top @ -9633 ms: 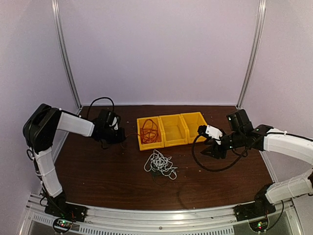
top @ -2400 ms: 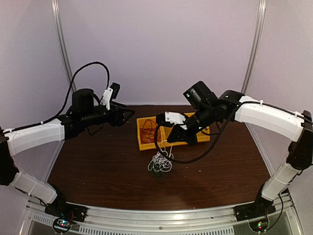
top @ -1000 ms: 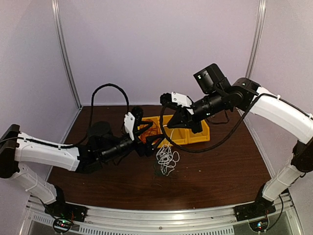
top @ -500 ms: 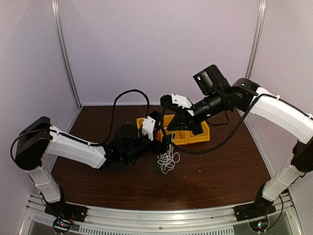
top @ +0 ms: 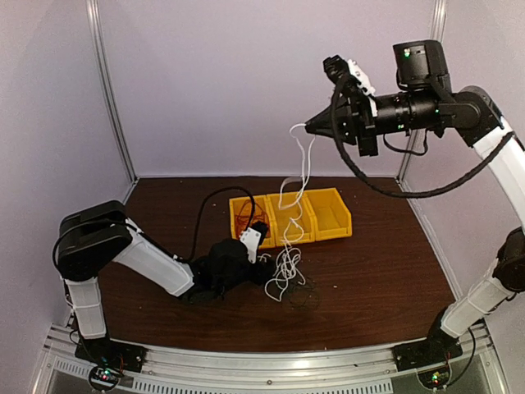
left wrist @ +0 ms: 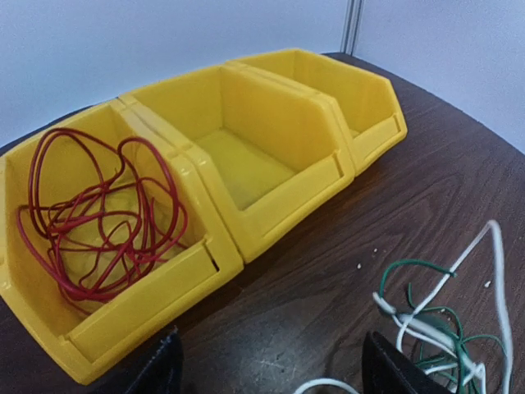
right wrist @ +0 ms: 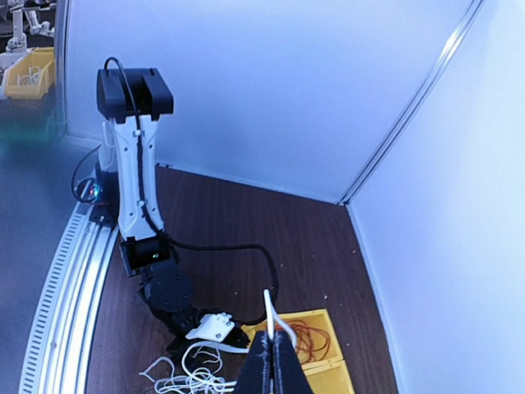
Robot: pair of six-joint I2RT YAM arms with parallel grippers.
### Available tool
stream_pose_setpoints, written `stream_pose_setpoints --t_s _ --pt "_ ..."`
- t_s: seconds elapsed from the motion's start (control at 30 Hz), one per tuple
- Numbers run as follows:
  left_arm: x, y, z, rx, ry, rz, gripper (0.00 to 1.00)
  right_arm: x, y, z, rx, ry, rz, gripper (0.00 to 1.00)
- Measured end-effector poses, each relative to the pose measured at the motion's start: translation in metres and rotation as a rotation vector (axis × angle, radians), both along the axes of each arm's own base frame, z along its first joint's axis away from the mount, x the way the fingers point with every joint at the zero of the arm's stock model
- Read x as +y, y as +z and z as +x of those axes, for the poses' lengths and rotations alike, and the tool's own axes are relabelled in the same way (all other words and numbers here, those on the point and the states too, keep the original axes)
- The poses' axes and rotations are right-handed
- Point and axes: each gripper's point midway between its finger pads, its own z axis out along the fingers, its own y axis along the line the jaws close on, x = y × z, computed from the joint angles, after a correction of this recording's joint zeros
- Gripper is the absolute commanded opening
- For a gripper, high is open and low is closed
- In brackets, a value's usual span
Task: Untangle the cables
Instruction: Hold the tangled cables at the center of the board, then pull one of the twisted cables from the tangled cable pile.
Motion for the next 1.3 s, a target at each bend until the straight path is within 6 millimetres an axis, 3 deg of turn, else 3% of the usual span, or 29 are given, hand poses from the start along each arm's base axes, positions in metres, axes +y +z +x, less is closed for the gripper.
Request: stream_pose_setpoints --t_s 0.13,0.27,0.43,0.7,0.83,1.0,1.13,1.3 --pt "0.014 -0.015 -0.003 0.036 0.033 0.038 0.76 -0.02 0.048 -0.003 -0.081 -0.007 0.097 0.0" --pt "0.019 -0.008 -0.003 0.04 0.048 0.029 0.76 -0.029 0.064 -0.005 -0.102 -0.008 0.131 0.0" --pt "0.028 0.025 -0.006 0.011 0.057 -0.025 0.76 -0.031 0.058 0.004 -0.074 -0.03 0.13 0.0" --pt "0.058 0.102 -0.03 -0.131 -0.01 -0.13 0.83 -0.025 0.019 0.025 0.026 -0.064 0.084 0.0" --pt "0.05 0.131 -0.042 -0.19 -0.105 -0.166 0.84 -0.021 0.007 0.028 0.055 -0.063 0.072 0.0" --pt "0.027 0.151 -0.045 -0.196 -0.187 -0.195 0.78 -0.02 0.0 0.026 0.08 -0.051 0.067 0.0" --pt "-0.002 0.159 -0.042 -0.18 -0.257 -0.2 0.76 -0.021 0.004 0.023 0.079 -0.039 0.079 0.0" --pt "-0.029 0.151 -0.046 -0.162 -0.36 -0.179 0.72 -0.023 0.009 0.018 0.073 -0.034 0.093 0.0"
